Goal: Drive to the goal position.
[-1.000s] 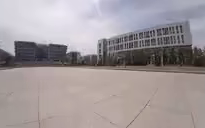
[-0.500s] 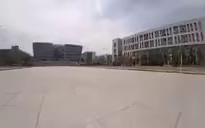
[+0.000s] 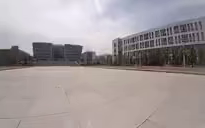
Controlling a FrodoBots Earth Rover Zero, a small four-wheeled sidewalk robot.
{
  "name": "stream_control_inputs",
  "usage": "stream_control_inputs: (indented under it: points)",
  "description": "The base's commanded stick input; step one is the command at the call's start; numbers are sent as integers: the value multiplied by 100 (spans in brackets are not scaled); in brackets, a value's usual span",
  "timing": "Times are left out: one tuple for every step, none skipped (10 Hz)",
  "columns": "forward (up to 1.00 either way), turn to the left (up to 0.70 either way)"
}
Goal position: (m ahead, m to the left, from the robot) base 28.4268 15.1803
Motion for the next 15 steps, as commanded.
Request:
stream_control_inputs:
  points:
    - [100,24]
    - [100,36]
    - [100,40]
    - [100,40]
    - [100,40]
    - [100,40]
    - [100,35]
    - [100,18]
    - [100,5]
    - [100,0]
    - [100,0]
    - [100,0]
    - [100,0]
    - [100,0]
    - [100,0]
